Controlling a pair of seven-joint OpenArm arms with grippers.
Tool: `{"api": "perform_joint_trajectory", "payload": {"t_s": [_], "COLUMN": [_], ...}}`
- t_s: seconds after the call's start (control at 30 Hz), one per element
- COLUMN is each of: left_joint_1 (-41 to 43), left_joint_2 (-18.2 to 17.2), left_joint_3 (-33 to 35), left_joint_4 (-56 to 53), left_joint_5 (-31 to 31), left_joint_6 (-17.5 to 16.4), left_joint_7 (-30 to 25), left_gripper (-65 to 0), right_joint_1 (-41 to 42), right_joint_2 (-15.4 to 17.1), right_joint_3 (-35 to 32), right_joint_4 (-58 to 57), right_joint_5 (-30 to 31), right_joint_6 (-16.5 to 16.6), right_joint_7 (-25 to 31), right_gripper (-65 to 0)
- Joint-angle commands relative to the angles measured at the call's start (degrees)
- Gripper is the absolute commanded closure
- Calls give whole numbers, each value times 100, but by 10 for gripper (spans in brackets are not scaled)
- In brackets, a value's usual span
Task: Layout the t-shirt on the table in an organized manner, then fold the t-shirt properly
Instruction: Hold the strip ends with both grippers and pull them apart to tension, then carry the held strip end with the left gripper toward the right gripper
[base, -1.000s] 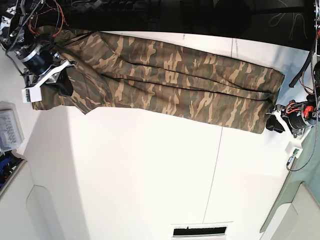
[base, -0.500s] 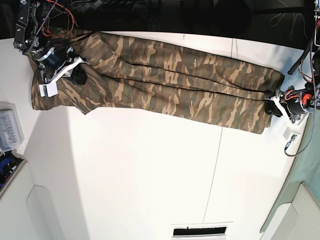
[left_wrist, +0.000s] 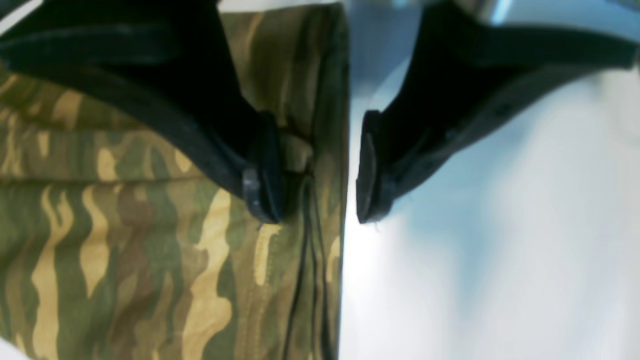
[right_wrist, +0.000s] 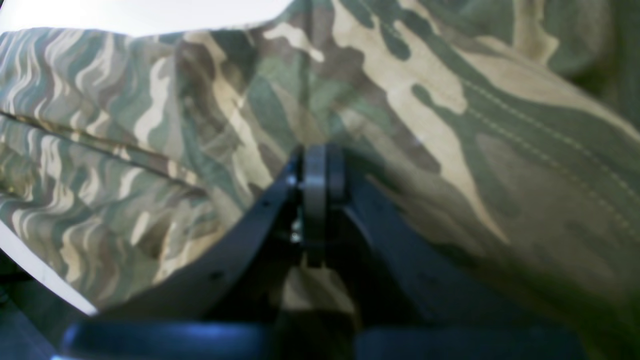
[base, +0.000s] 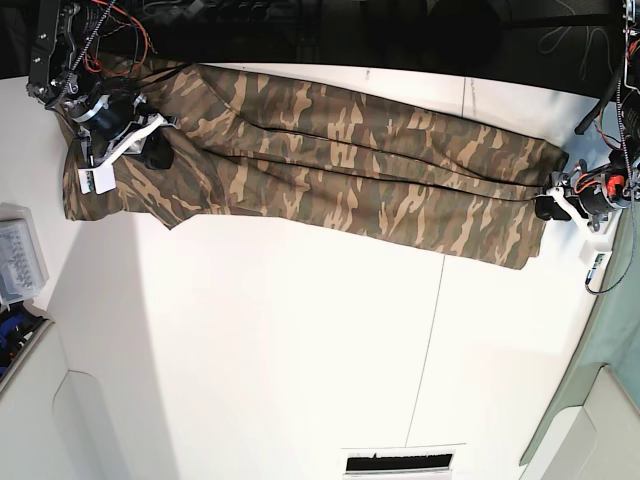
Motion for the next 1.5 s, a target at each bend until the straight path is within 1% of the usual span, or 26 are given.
{"api": "perform_joint_trajectory", "payload": {"t_s": [0.0,0.1,0.17,0.27,0.43,0.47,0.6,0.67,0.87,0.97,1.07,1.2,1.37,1.47], "left_joint_1": [-46,-39,-26,22,66,66,101,129,177,173,175,177,232,435], "left_joint_2": [17,232,356,509,581,581,584,581,549,463,389,295,269,267], "left_joint_3": [0,0,0,2,2,2,2,2,0,0,0,0,0,0], "left_joint_4": [20,20,20,20,22,22,22,22,22,46,146,411,1117,1834], "left_joint_5": [52,72,76,120,249,251,289,291,527,527,527,527,522,525], "left_joint_6": [-61,-120,-247,-260,-258,-258,-258,-258,-254,-234,-232,98,105,109], "left_joint_7": [203,221,278,306,284,284,256,76,-901,-1200,-1185,-964,-326,-313], "left_gripper": [-282,-282,-282,-282,-271,-243,-74,0,0,0,0,0,0,0], "right_joint_1": [42,42,42,39,31,31,31,31,31,31,31,31,31,31], "right_joint_2": [61,61,61,63,61,63,61,63,61,61,63,63,61,61], "right_joint_3": [9,9,9,9,9,9,9,9,9,9,9,9,9,9], "right_joint_4": [79,79,79,79,79,79,79,79,79,79,79,79,79,79], "right_joint_5": [125,175,173,173,175,175,175,175,175,173,175,175,170,173], "right_joint_6": [44,44,44,44,44,44,44,44,44,44,44,44,44,42], "right_joint_7": [105,103,96,85,85,85,87,87,85,87,87,90,87,90], "right_gripper": [0,0,0,0,0,0,0,0,0,0,0,0,0,0]}}
